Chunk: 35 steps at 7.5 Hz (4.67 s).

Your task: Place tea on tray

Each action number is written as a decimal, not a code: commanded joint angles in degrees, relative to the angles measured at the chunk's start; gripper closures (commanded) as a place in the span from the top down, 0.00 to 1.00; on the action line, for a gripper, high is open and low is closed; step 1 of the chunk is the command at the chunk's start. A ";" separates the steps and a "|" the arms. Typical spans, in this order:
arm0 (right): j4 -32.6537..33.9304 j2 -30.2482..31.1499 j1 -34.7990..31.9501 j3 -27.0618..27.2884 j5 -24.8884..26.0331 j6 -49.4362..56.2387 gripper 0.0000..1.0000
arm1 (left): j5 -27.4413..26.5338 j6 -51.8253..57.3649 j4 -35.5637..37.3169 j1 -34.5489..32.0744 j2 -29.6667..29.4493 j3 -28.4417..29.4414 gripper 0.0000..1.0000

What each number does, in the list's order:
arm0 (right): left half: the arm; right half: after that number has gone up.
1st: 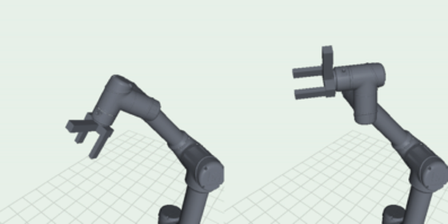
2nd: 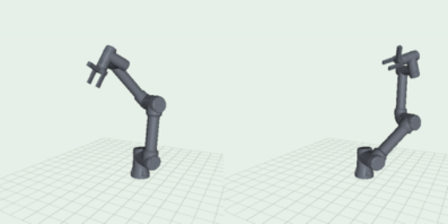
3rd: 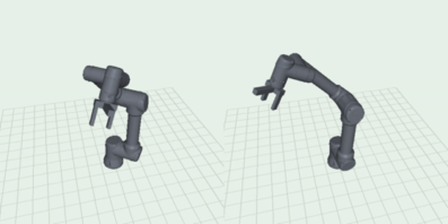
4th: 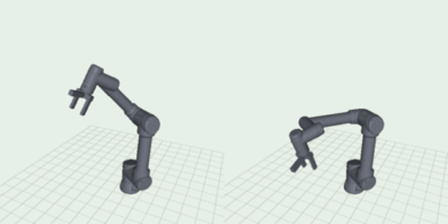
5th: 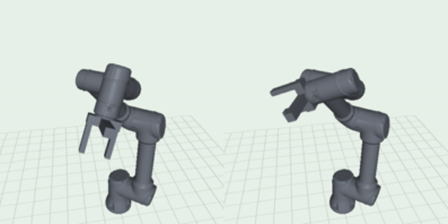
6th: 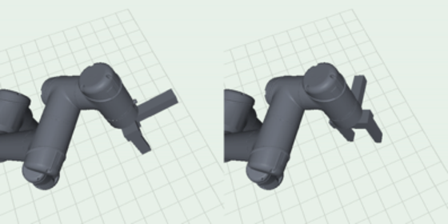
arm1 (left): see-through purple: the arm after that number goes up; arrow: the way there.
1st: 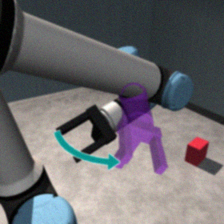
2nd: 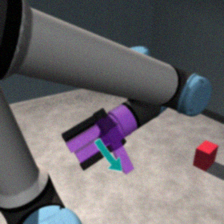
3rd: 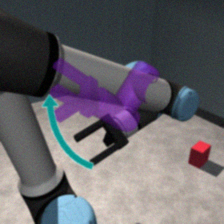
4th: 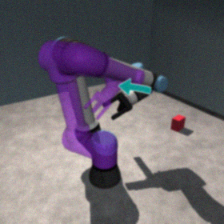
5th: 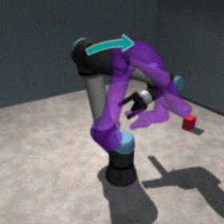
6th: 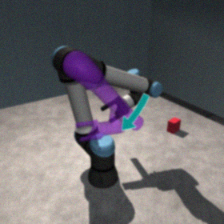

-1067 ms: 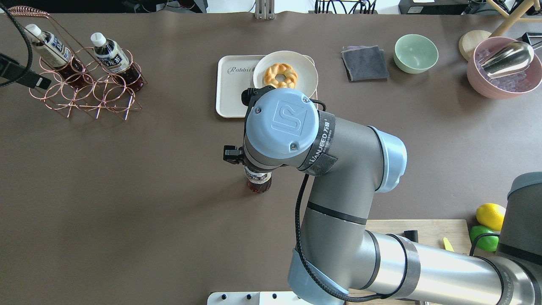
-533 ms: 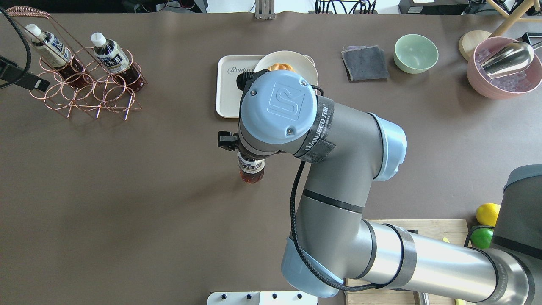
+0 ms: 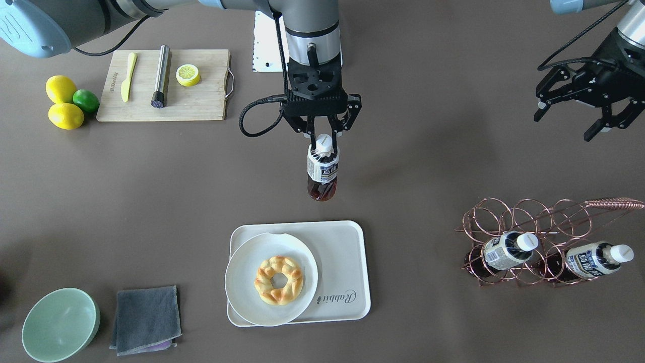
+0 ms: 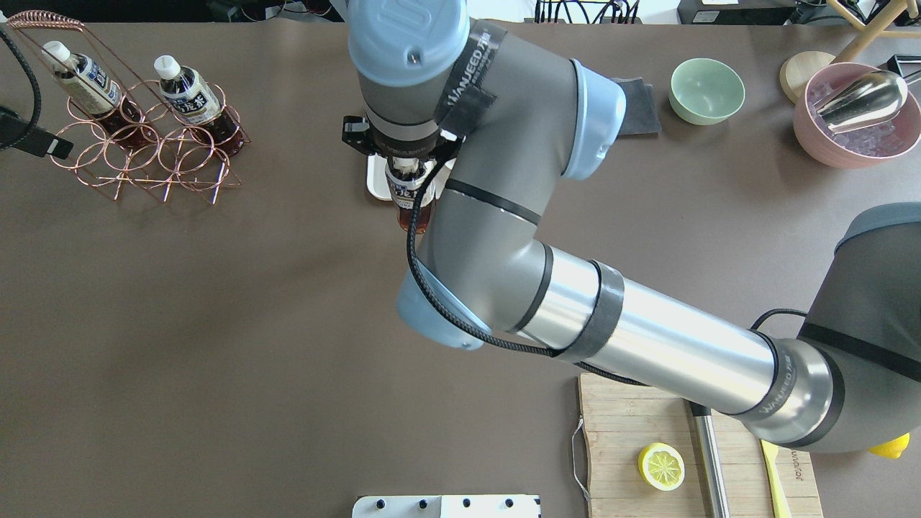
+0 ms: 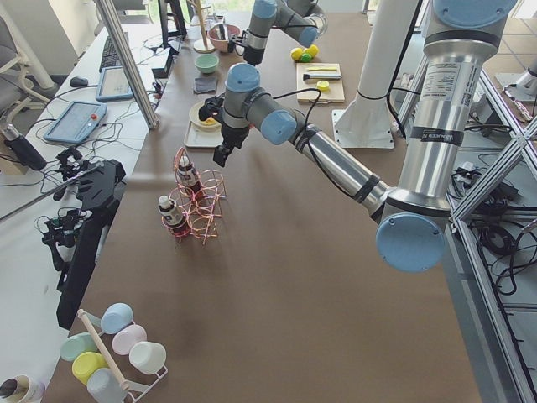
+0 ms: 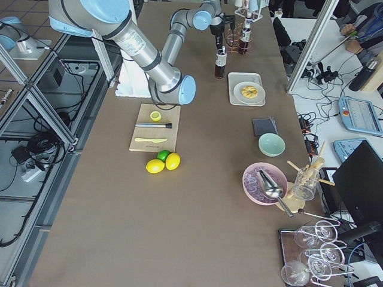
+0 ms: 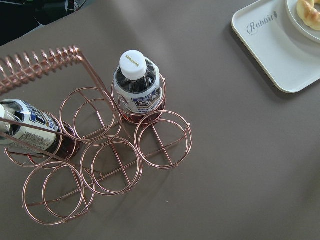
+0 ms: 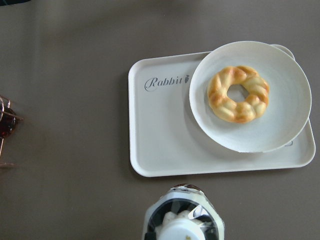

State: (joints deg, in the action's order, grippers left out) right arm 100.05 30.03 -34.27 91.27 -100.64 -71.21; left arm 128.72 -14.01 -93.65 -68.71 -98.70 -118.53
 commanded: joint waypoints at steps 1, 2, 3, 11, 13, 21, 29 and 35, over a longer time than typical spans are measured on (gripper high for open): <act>-11.49 -8.90 -4.84 -20.79 -3.42 2.57 0.00 | 2.39 0.03 -7.46 -3.00 8.99 0.31 0.96; -14.77 -10.76 -5.62 -25.22 -3.86 2.65 0.00 | 5.46 0.21 -10.91 -6.48 12.35 1.10 0.96; -16.80 -11.04 -5.98 -28.05 -3.95 2.83 0.00 | 8.97 0.21 -12.25 -8.26 14.82 1.63 0.96; -18.05 -14.56 -5.98 -35.20 -3.77 2.83 0.00 | 10.15 0.03 -22.28 -11.17 22.67 1.81 0.96; -17.96 -14.56 -5.98 -35.20 -3.69 2.83 0.00 | 10.15 0.03 -22.28 -11.18 22.67 1.89 0.96; 0.68 4.03 -16.32 -4.43 -16.06 17.61 1.00 | 12.77 -0.50 -15.39 -12.23 21.36 2.07 0.96; 4.36 51.69 -52.71 14.29 -31.37 83.05 1.00 | 13.23 1.00 -8.57 -16.36 20.39 3.04 0.96; 4.36 56.46 -63.20 12.45 -32.07 99.86 1.00 | 12.52 0.82 -6.11 -16.36 20.30 3.48 0.96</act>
State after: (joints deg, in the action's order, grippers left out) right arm 104.37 87.02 -96.54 103.98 -132.12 27.83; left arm 141.46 -13.05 -100.07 -84.98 -78.40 -114.97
